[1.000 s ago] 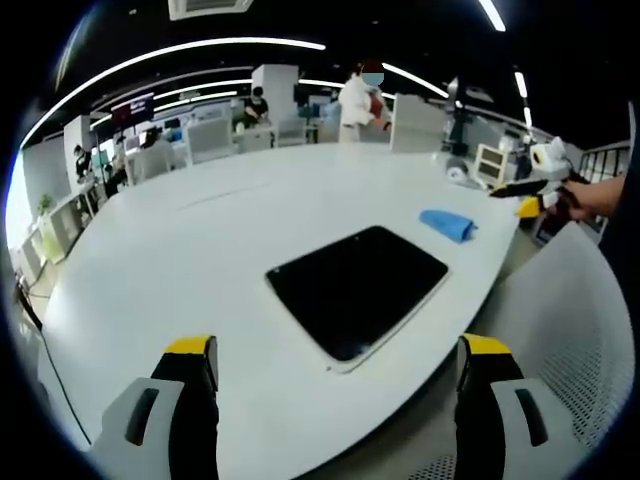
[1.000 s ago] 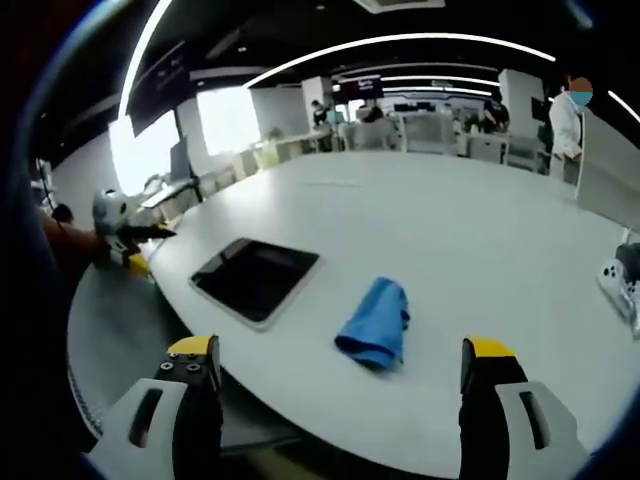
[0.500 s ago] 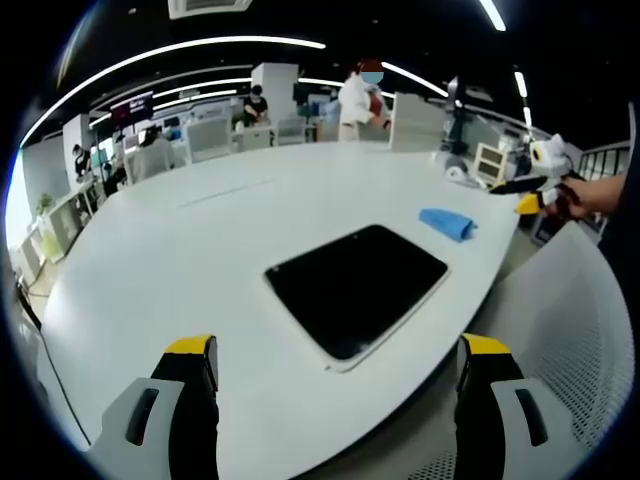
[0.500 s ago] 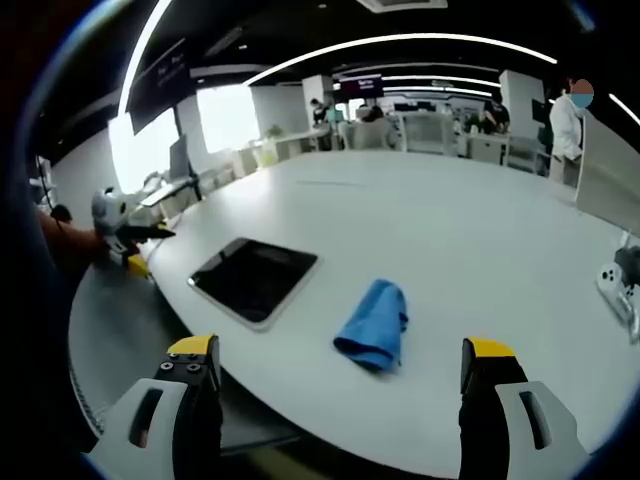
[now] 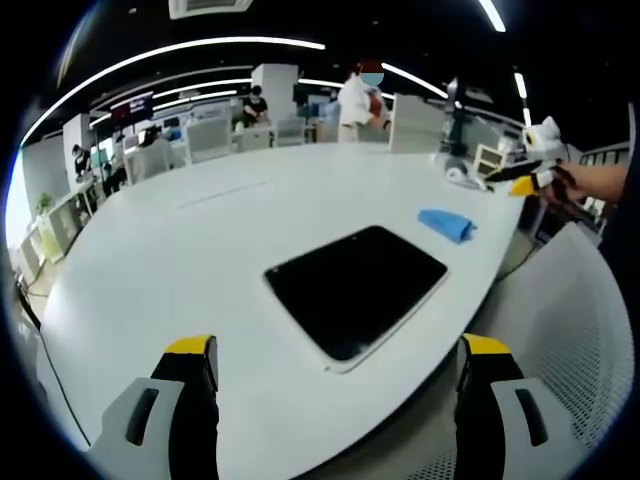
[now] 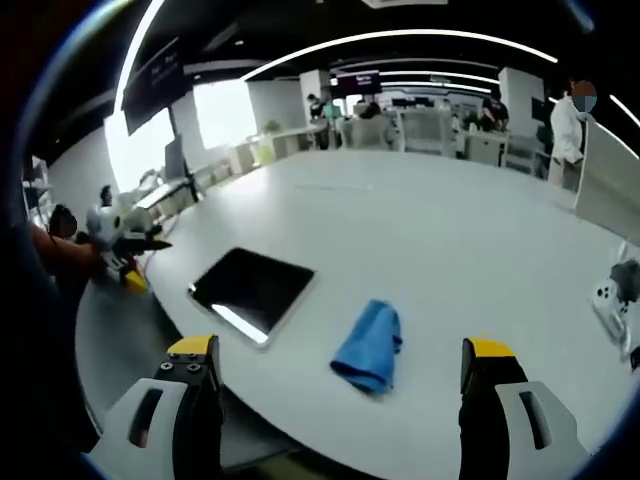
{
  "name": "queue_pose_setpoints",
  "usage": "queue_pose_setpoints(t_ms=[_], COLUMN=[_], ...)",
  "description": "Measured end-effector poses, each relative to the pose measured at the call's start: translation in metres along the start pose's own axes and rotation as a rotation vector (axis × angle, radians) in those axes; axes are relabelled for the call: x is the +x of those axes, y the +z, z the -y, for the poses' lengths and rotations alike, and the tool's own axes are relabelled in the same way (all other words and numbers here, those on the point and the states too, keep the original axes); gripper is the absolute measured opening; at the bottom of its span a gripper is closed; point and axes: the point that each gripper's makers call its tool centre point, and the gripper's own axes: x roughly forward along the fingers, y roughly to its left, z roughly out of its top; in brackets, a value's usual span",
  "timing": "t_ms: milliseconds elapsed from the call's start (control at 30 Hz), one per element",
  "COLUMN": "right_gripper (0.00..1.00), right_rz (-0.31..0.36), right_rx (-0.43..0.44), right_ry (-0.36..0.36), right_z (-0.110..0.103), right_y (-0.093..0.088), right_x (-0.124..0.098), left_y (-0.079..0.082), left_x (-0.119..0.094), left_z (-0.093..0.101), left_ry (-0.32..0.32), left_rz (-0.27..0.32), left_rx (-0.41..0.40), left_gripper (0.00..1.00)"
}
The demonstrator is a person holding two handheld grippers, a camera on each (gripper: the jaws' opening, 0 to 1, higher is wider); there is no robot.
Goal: Wipe the mirror surface with the cleaning cloth until all visible marks leave the cleaned area.
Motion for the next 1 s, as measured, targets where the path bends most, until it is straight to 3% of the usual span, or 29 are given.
queue_pose_setpoints(t_ms=[200, 333, 400, 500, 667, 800, 1000], right_gripper=[1.0, 1.0, 1.0, 0.99, 0.97, 0.97, 0.95], right_rz=[-0.008, -0.115, -0.098, -0.123, -0.235, -0.209, -0.236], right_rx=[-0.018, 0.065, 0.092, 0.134, 0.151, 0.139, 0.185], right_ry=[-0.005, -0.028, -0.031, -0.044, -0.101, -0.119, -0.141], right_z=[-0.001, 0.002, 0.004, 0.005, 0.015, 0.018, 0.026], right_y=[0.012, 0.001, 0.01, 0.017, 0.017, 0.034, 0.039], right_x=[-0.001, -0.002, -0.002, -0.004, -0.005, 0.001, 0.003], left_y=[-0.001, -0.001, -0.001, -0.001, -0.005, -0.008, -0.011], left_x=[0.001, 0.001, 0.001, 0.001, 0.002, 0.002, 0.002], left_z=[0.0, 0.0, 0.001, 0.0, 0.002, 0.004, 0.008], left_ry=[-0.003, -0.005, -0.005, -0.004, -0.011, -0.023, -0.043], left_rz=[-0.003, -0.005, -0.006, -0.006, -0.031, -0.04, -0.064], left_rx=[0.002, 0.002, 0.003, 0.002, 0.0, 0.028, 0.023], left_gripper=[1.0, 1.0, 1.0, 1.0, 1.0, 1.0, 1.0])
